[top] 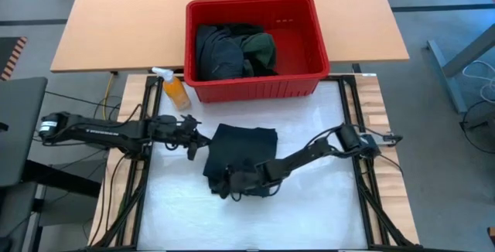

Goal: Fold Laundry from Bin
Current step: Fold the blue pants

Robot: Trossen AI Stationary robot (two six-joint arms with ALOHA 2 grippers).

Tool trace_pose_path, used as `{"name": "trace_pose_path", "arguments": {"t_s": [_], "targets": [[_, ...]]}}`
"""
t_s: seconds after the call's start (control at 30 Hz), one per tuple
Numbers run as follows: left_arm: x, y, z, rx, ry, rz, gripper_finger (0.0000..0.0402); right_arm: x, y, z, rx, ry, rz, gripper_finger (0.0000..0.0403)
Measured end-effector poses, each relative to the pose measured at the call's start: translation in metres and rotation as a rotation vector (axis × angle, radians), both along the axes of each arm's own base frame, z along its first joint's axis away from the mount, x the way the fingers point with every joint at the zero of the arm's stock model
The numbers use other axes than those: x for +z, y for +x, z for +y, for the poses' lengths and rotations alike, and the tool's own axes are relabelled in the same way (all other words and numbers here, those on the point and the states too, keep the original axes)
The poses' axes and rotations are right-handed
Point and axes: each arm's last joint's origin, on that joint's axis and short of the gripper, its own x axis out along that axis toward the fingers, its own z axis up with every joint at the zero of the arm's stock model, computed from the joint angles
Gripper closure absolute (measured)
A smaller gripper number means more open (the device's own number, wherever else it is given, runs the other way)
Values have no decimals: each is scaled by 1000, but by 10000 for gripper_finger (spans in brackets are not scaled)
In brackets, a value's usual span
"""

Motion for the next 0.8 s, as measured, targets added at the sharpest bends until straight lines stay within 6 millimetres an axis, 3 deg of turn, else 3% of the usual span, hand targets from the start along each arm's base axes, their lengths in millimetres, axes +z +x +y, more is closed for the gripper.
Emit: {"name": "trace_pose_path", "arguments": {"t_s": [0.13, 0.3, 0.53, 0.8], "targets": [[0, -4, 1, 34, 17, 17, 401, -13, -29, 5, 39, -70, 190, 383], [0, -5, 2, 76, 33, 21, 401, -17, -88, -6, 85, -118, 341, 383], [0, -5, 4, 146, 17, 19, 402, -22, -182, -55, 71, -143, 434, 383], [2, -5, 6, 246, -38, -8, 401, -26, -246, -107, -20, -141, 415, 383]]}}
